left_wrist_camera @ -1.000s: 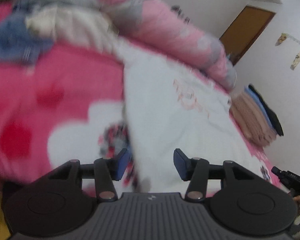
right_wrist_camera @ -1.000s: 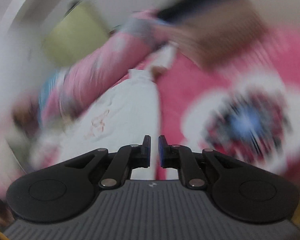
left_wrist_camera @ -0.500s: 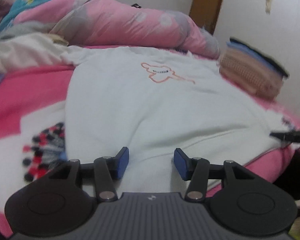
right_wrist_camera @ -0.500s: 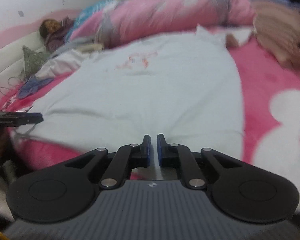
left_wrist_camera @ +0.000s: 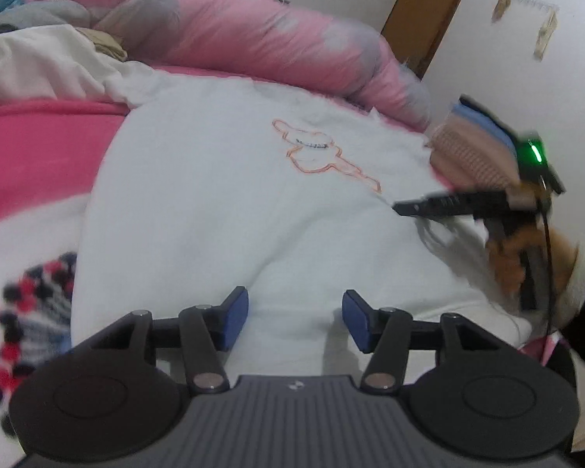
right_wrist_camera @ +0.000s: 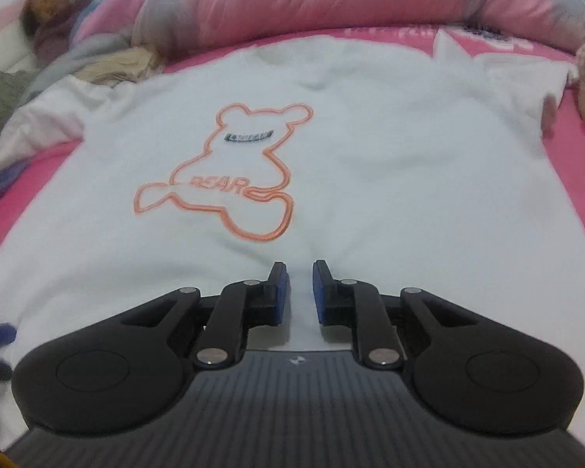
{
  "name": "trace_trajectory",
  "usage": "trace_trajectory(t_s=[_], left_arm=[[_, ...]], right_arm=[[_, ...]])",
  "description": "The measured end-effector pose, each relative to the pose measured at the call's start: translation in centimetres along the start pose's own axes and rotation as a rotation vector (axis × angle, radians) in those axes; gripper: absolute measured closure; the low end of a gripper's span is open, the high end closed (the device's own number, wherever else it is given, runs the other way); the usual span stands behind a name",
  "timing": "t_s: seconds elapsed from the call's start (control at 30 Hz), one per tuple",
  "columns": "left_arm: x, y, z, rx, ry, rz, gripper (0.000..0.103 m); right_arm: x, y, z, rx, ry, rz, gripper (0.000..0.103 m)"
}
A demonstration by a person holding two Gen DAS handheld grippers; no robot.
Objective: Fold clothes
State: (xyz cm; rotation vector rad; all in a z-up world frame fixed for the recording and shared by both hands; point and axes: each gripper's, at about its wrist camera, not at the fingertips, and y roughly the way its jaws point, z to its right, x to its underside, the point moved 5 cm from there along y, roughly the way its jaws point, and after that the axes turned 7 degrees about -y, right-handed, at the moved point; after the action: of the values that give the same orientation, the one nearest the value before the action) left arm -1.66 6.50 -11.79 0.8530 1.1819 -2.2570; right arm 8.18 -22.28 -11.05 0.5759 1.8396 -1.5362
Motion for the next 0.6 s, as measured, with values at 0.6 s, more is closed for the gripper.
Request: trace_trajectory(t_s=[0.6], left_arm=[[1.8, -5.4, -2.2, 0.089, -0.038, 0.061, 0.045]], right_arm=[[-1.2, 0.6, -12.8, -0.294, -0.041, -0.055, 0.084]])
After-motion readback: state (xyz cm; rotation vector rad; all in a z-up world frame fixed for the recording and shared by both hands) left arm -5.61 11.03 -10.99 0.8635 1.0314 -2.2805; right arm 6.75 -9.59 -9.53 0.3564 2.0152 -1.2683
